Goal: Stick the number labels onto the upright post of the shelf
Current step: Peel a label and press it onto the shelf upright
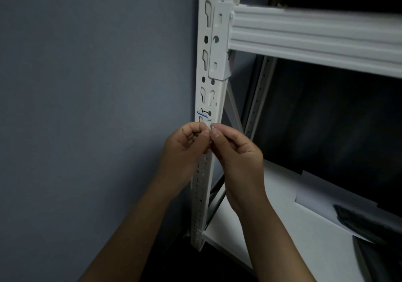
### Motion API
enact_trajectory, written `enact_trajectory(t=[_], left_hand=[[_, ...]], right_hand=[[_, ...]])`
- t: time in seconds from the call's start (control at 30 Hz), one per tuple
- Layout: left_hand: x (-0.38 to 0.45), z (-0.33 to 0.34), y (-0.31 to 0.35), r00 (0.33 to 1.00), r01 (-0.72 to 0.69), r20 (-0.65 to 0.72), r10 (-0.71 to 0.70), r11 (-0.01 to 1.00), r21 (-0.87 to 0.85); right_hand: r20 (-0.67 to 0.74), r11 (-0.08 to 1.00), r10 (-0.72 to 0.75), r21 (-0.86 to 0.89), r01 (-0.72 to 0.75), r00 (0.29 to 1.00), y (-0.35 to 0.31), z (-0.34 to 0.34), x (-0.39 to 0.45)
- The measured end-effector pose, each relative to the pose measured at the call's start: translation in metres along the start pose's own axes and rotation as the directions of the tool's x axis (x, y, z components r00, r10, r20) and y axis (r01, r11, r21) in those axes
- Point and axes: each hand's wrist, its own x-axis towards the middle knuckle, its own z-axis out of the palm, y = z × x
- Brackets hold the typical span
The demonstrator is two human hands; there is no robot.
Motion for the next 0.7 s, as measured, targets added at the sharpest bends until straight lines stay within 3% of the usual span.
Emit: enact_trajectory(t=[0.23,0.33,0.5,0.7], left_hand=[[0.000,-0.001,0.000,1.000,0.031,0.004,-0.031,0.999,0.032],[0.003,0.000,-0.001,0.997,0.018,-0.075,-0.010,0.994,0.107],[0.014,0.003,-0.013,0.953,-0.100,-0.220,0.210,0.901,0.423],[0.027,0.006,-0.030,0.897,-0.216,-0.158,0.413,0.720,0.660]], right_hand=[[0.036,0.999,0.037,0.005,-0.037,0.999,0.010,-0.007,0.008],[-0.005,0.999,0.020,-0.026,-0.020,1.000,0.016,-0.011,0.013],[-0.117,0.994,-0.050,-0.101,0.039,0.992,0.022,-0.012,0.019],[-0.182,0.986,-0.089,-0.153,0.061,0.979,0.031,-0.013,0.022]])
